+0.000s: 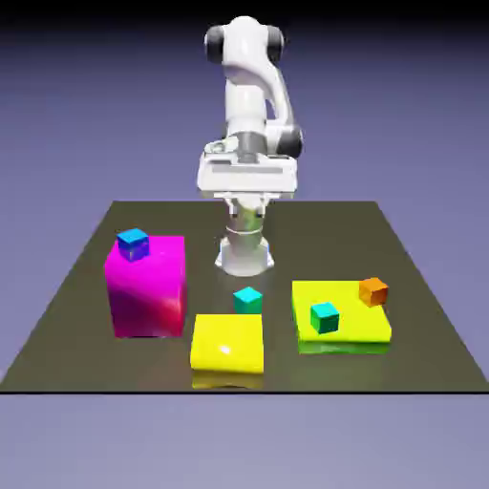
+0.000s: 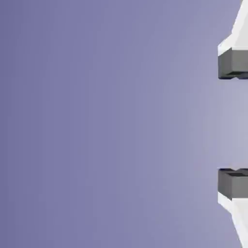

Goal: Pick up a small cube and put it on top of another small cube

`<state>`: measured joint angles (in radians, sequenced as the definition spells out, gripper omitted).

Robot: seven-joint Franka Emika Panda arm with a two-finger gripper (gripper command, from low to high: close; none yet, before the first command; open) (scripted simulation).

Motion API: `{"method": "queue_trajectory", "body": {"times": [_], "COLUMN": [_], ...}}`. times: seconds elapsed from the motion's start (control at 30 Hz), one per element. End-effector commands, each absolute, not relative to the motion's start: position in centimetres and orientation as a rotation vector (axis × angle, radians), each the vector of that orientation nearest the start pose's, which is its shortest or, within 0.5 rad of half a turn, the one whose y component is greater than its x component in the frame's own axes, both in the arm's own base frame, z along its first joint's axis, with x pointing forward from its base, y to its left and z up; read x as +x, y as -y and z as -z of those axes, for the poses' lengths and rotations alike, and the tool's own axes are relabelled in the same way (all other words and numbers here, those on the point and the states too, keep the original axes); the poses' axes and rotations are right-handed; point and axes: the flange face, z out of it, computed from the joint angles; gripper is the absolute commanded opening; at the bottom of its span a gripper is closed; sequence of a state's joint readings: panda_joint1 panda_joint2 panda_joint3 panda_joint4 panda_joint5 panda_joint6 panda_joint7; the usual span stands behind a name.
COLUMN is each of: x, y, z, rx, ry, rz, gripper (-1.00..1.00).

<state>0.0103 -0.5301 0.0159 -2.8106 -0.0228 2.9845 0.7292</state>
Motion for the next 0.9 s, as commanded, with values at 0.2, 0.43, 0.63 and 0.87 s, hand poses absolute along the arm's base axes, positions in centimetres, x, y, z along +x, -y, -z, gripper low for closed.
{"method": "queue_trajectory", "body": {"times": [0.2, 0.43, 0.63, 0.87], "x": [37.9, 32.2, 29.7, 28.9], "y": [-4.4, -5.7, -4.9, -4.4], "z": [-30.4, -19.8, -14.6, -12.6], "rx": [-3.101, -3.396, -3.431, -3.429], "ry": [-0.662, -0.270, -0.157, -0.156], "rz": [0.303, -0.484, -0.685, -0.686], "gripper": [0.00, 0.00, 0.00, -1.00]}}
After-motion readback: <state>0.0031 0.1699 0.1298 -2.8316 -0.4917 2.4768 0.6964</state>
